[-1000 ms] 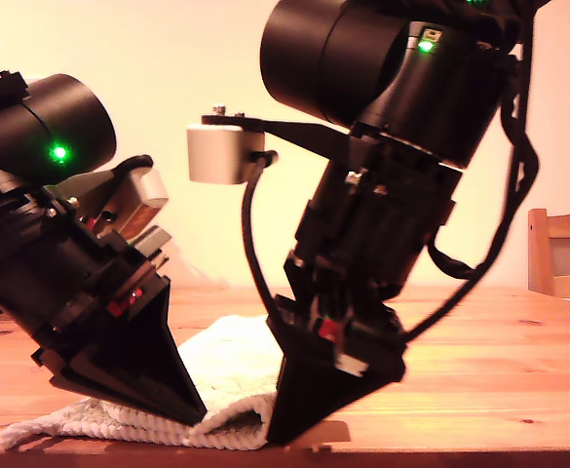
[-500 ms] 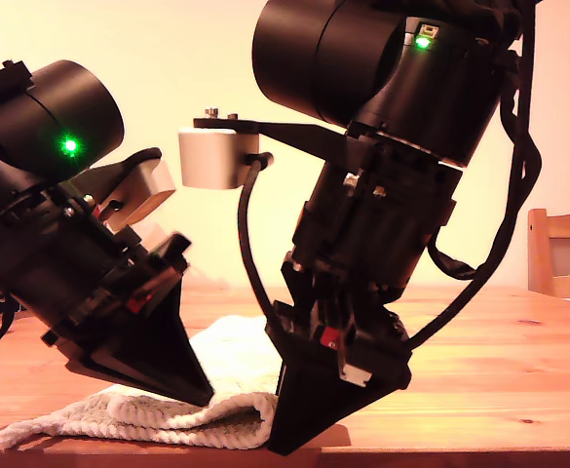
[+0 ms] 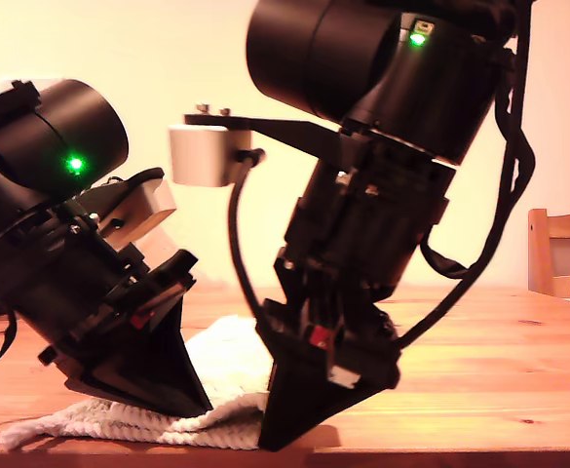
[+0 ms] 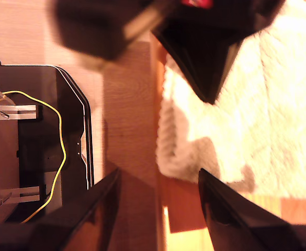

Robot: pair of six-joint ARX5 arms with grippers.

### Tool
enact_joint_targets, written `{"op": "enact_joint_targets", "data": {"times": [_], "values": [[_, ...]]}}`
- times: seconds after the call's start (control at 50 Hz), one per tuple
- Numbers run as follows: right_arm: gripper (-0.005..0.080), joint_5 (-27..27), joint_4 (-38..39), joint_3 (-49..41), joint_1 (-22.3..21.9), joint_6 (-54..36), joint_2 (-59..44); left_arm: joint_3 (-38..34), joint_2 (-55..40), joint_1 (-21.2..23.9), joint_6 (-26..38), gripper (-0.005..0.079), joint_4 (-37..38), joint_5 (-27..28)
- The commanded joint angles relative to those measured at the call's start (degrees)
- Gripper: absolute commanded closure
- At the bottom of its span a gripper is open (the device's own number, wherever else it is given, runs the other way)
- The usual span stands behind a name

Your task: Fold the tea towel in front of you. After folding it, place it to the left side.

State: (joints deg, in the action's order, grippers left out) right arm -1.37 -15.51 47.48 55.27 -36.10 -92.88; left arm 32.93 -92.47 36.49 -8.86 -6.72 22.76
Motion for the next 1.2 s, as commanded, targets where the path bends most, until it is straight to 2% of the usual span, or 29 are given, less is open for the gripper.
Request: {"op": "enact_joint_targets", "data": {"times": [0.0,0.14,0.5,0.82,1.18], "values": [[0.0326,0.39,0.76,-0.44,0.59,-0.20,-0.26,-1.14,-2.47,0.70,-0.24,0.0762,2.32,1.70],[0.0326,0.55,1.46,-0.46,0.59,-0.59,-0.26,-1.14,-2.47,0.70,-0.20,0.0762,4.24,4.15],[0.0325,-1.68,-0.83,-0.50,0.59,-1.97,-0.42,-1.09,-2.45,0.66,-0.31,0.0762,3.89,5.77],[0.0325,-1.42,0.48,-0.52,0.66,-3.02,-5.62,-1.09,-2.45,0.61,-0.35,0.0762,3.69,6.84],[0.0331,2.34,2.78,-0.52,0.70,-6.10,-6.88,-1.09,-2.45,-1.27,-0.35,0.0762,3.41,9.51]]}}
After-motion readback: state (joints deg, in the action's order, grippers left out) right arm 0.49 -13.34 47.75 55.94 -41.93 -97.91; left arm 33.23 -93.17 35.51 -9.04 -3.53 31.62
